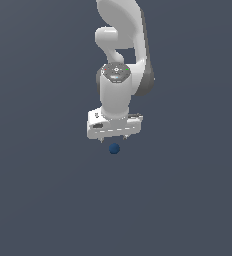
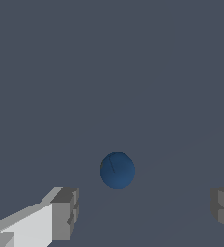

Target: Pick up the object and move it to a goal position.

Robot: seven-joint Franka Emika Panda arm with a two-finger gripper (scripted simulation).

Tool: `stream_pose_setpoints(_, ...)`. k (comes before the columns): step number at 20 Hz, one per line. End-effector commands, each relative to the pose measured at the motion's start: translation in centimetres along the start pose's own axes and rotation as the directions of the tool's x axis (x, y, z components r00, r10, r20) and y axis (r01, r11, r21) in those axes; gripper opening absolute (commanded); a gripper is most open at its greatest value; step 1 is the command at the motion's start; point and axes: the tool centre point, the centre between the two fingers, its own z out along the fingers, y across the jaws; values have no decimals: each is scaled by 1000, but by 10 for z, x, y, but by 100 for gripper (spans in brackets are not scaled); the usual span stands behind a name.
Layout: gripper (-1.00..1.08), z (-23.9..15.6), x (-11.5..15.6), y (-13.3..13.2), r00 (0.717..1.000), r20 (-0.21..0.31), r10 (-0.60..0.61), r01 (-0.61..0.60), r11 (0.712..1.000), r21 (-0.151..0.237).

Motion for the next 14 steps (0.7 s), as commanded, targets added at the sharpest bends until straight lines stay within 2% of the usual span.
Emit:
stream_pose_setpoints(1, 100, 6, -2, 0, 999, 2, -50, 50, 999, 2)
stream_pose_setpoints(7, 100, 26, -8, -1, 979, 4, -205, 205, 979, 8)
stream_pose_setpoints(14, 100, 48, -16, -4, 922, 1, -388, 388, 922, 19)
